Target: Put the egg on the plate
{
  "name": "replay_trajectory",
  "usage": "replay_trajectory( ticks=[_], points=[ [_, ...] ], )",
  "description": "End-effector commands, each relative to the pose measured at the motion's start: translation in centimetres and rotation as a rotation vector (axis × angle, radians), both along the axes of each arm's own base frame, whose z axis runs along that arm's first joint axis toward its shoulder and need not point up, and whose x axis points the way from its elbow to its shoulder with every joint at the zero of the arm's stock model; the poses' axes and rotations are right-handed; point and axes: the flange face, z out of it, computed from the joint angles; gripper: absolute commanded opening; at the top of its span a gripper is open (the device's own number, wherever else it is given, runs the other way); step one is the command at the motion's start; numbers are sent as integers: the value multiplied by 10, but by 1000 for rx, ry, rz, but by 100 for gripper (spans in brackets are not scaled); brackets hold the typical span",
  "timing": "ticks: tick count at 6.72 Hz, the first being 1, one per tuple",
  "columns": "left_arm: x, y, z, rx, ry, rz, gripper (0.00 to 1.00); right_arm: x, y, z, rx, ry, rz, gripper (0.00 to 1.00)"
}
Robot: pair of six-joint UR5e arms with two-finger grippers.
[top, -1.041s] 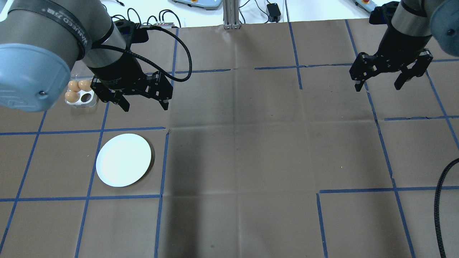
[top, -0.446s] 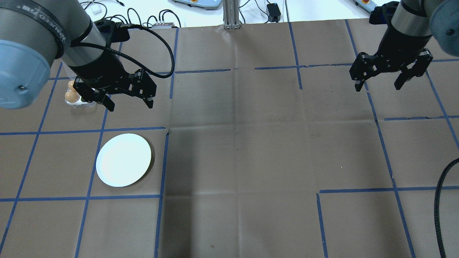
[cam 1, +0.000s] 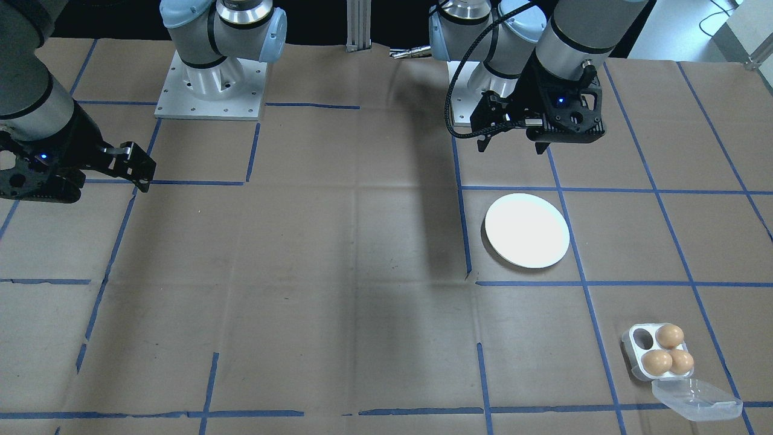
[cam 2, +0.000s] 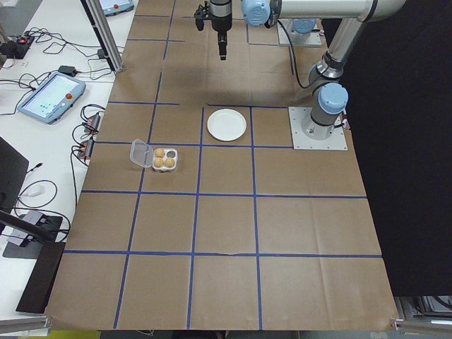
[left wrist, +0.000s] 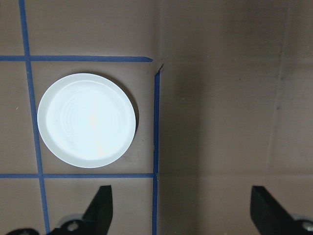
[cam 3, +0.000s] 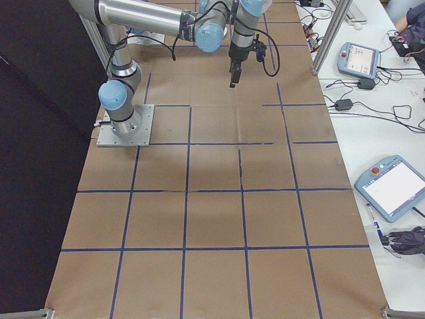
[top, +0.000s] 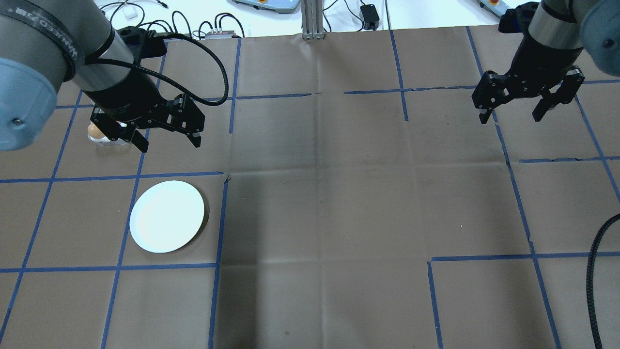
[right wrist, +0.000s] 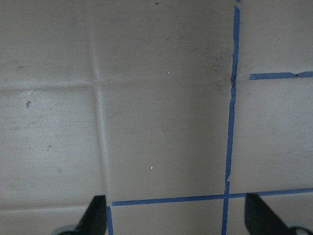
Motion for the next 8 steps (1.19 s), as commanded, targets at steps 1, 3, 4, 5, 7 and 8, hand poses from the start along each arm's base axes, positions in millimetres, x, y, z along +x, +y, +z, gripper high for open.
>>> replay_trajectory(
  ticks=[1, 3, 4, 5, 7, 8],
  points=[
    [1, 3, -3, 4, -2, 1, 100, 0, 0, 0, 0, 0, 0, 100],
    [0, 4, -4, 10, 1, 1, 100, 0, 0, 0, 0, 0, 0, 100],
    [1, 5, -11, 21, 1, 3, 100, 0, 0, 0, 0, 0, 0, 100],
    [1, 6, -17, 31, 5, 3, 100, 0, 0, 0, 0, 0, 0, 100],
    [14, 2, -24, 36, 3, -19, 100, 0, 0, 0, 0, 0, 0, 100],
    [56, -10, -29, 34, 17, -53, 100, 0, 0, 0, 0, 0, 0, 100]
  ],
)
